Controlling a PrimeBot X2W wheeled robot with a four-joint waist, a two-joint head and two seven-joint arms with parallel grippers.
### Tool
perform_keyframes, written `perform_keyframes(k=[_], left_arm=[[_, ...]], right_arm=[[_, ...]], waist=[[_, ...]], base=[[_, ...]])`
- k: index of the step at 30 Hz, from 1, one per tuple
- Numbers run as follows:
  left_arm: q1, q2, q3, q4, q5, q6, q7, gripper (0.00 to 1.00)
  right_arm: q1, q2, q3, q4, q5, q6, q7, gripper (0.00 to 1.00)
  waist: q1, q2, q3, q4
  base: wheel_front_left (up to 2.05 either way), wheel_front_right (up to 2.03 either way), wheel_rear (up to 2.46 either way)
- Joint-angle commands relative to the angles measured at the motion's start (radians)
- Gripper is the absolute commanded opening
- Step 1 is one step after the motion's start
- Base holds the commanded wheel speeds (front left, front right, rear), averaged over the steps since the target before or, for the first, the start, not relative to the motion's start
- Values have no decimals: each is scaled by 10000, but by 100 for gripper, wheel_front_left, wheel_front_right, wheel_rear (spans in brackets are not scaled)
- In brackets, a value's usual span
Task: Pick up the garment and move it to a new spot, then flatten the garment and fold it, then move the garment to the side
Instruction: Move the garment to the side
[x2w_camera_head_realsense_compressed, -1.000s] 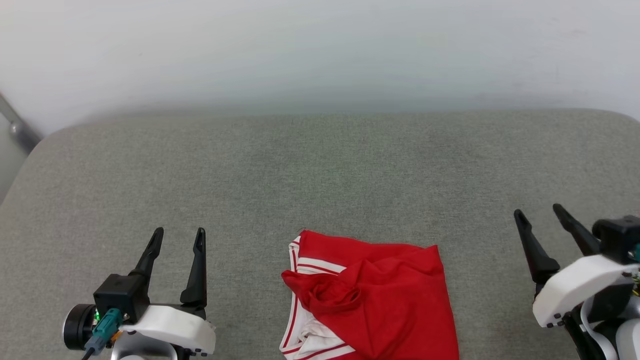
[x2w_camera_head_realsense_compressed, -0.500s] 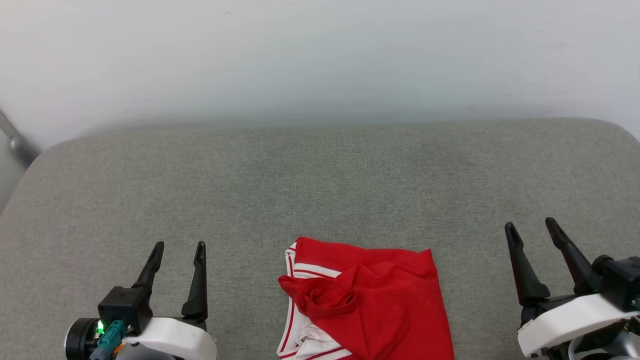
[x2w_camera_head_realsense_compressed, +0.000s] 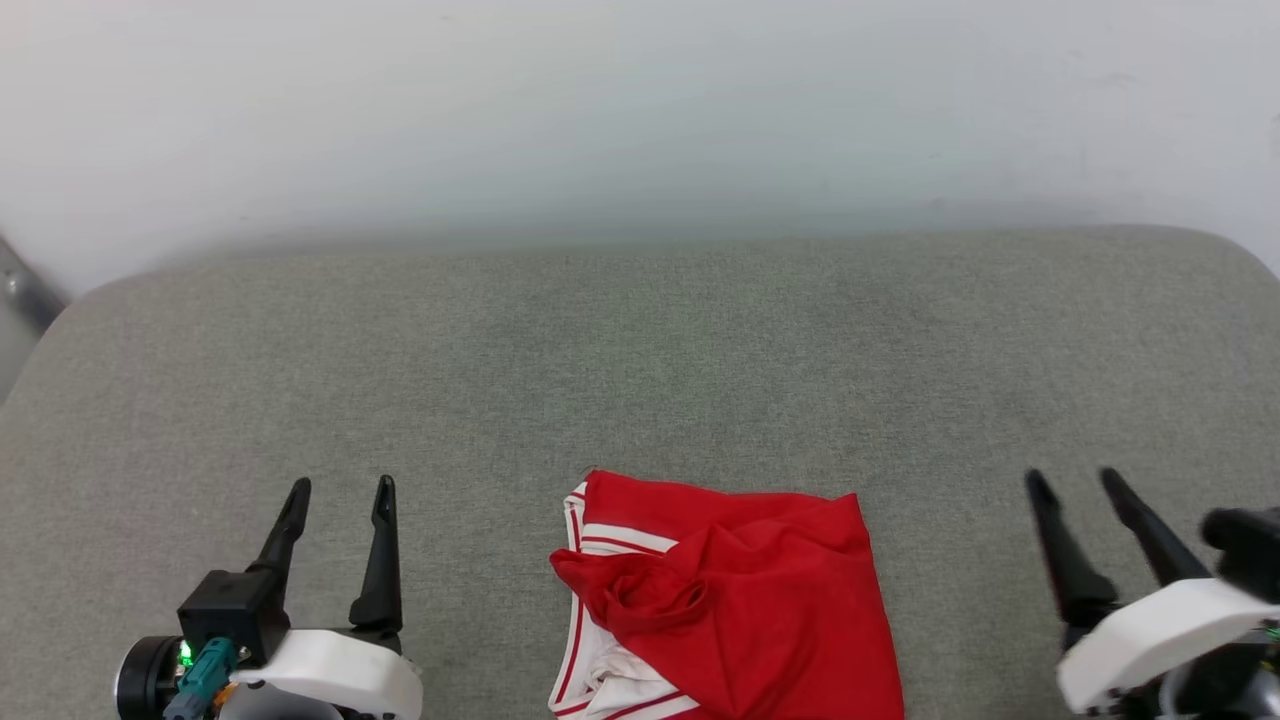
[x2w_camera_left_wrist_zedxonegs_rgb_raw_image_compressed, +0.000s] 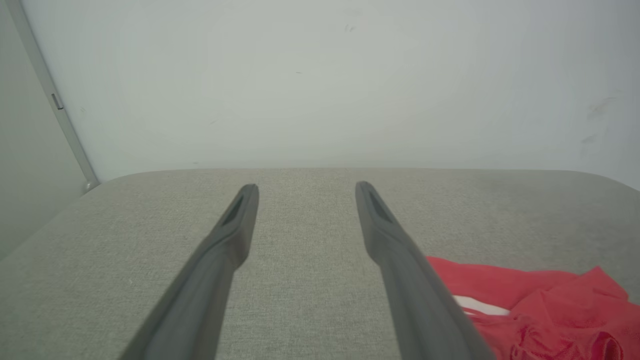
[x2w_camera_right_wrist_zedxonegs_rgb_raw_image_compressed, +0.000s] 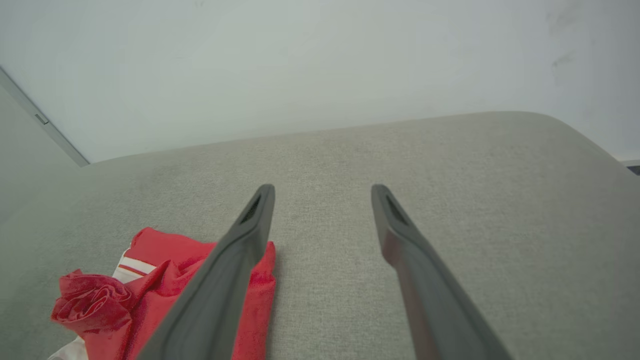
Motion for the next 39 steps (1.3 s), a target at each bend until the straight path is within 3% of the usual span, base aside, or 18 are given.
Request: perform_keyframes(k=[1,9,14,18,23,30,33,34,35,36,37,39], left_arm=[[-9,-1,71,-31,-23,46,-65,100],[-159,-178,368,-185,85,52,-120,100],[-350,-335,427,-235,290,-84,-146,100],[-666,-489,491,-144,381,-301,-157,100],[-1000,-693,529,8,573,-614,-161,100],[-1235,-903,651,232,795,-933,-161,100],[-1272,-945,703,335,847,-1055,-162,100],[-1276,-955,719,367,876,-1082,-162,100],[-1287,-979,731,403,904,-1098,-162,100],[-1278,-997,752,431,913,-1129,-162,100],[-1253,-1010,784,460,910,-1152,-162,100],[-1140,-1033,839,507,964,-1152,-163,100]], right_arm=[[118,6,-383,137,300,-8,500,100],[-318,-787,-2990,1162,1673,-6,4969,100],[-840,-320,-3846,1876,2822,-5,7998,100],[-1158,239,-3989,2099,3366,-5,9493,100],[-1663,453,-3540,3054,4883,-5,10097,100],[-2525,476,-1951,5321,7701,-11,9158,100],[-2770,530,-1251,6040,8144,-11,8774,100],[-2800,556,-1057,6199,8208,-11,8653,92],[-2829,565,-888,6309,8203,-11,8559,44],[-2854,570,-747,6351,8136,-11,8475,30],[-2874,569,-647,6361,8063,-14,8431,0],[-2876,540,-488,6162,7829,-12,8323,0]], waist=[[1,0,22,-19],[1,0,380,178],[1,0,820,397],[1,0,1242,604],[1,0,1690,889],[1,0,1924,1125],[1,0,1947,1196],[1,0,1939,1215],[1,0,1911,1234],[1,0,1878,1241],[1,0,1836,1237],[1,0,1727,1198]], base=[[0,0,0],[0,0,0],[0,0,0],[0,0,0],[0,0,0],[0,0,0],[0,0,0],[0,0,0],[0,0,0],[0,0,0],[0,0,0],[0,0,0]])
